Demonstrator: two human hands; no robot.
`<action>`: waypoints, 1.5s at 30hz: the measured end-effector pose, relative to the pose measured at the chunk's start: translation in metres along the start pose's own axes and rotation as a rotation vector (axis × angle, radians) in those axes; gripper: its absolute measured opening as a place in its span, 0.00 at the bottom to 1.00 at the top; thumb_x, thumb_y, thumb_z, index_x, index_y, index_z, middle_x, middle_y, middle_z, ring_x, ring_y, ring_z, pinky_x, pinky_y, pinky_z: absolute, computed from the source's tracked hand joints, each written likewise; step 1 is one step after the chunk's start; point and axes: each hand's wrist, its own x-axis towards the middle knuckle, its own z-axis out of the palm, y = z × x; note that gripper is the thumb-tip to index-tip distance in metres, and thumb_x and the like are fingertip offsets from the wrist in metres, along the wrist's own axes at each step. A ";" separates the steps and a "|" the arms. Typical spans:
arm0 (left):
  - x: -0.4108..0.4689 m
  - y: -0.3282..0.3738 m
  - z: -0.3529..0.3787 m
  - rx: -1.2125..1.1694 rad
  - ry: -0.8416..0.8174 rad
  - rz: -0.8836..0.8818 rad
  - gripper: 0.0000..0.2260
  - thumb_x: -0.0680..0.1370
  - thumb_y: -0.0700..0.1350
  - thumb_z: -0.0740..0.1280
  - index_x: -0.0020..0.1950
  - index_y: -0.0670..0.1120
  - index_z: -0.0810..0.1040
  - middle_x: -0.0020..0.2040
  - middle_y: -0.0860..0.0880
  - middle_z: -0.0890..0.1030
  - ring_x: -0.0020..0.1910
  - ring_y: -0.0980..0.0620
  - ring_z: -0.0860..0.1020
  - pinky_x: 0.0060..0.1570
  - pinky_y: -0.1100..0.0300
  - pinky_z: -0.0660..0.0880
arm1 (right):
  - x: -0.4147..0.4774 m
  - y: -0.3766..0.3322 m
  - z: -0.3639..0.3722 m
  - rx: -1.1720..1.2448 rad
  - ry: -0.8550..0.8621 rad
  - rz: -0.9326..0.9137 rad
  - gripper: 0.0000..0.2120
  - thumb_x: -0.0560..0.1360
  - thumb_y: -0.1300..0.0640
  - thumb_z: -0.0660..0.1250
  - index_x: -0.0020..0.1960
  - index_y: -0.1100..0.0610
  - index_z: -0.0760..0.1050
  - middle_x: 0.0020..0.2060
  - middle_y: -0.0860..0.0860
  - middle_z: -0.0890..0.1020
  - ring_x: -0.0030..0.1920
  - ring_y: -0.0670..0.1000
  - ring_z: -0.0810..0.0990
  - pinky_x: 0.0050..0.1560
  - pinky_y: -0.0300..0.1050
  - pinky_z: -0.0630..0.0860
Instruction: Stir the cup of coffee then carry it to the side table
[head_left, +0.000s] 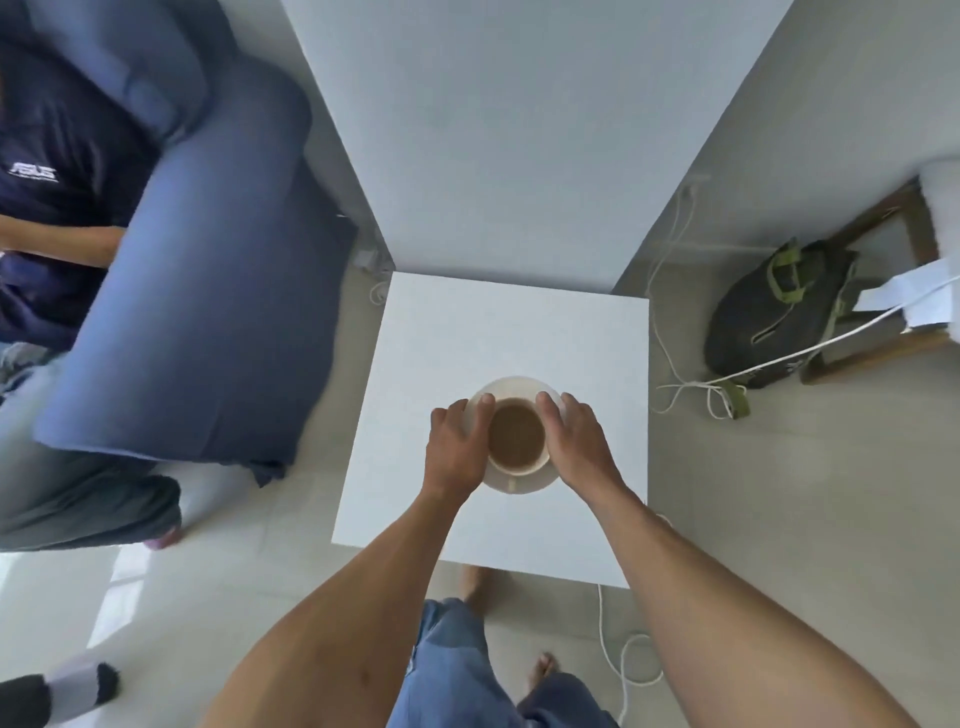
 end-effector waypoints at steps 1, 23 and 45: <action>0.012 -0.002 0.003 -0.013 -0.010 -0.018 0.25 0.79 0.65 0.52 0.51 0.47 0.77 0.48 0.50 0.76 0.55 0.50 0.71 0.48 0.56 0.69 | 0.013 0.003 0.004 0.022 0.005 0.012 0.25 0.76 0.32 0.50 0.51 0.51 0.71 0.52 0.51 0.75 0.52 0.52 0.76 0.49 0.49 0.70; 0.157 -0.115 0.090 0.013 -0.040 -0.116 0.25 0.74 0.70 0.52 0.51 0.53 0.76 0.55 0.49 0.70 0.57 0.52 0.71 0.55 0.54 0.71 | 0.161 0.097 0.094 0.141 0.059 0.184 0.28 0.74 0.32 0.53 0.65 0.49 0.70 0.63 0.45 0.65 0.66 0.48 0.69 0.60 0.47 0.69; 0.163 -0.124 0.102 0.339 0.015 -0.113 0.36 0.75 0.68 0.40 0.64 0.47 0.73 0.60 0.44 0.73 0.62 0.43 0.69 0.63 0.48 0.65 | 0.167 0.103 0.106 -0.014 0.101 0.164 0.31 0.79 0.36 0.48 0.73 0.55 0.64 0.71 0.54 0.65 0.72 0.56 0.60 0.71 0.54 0.61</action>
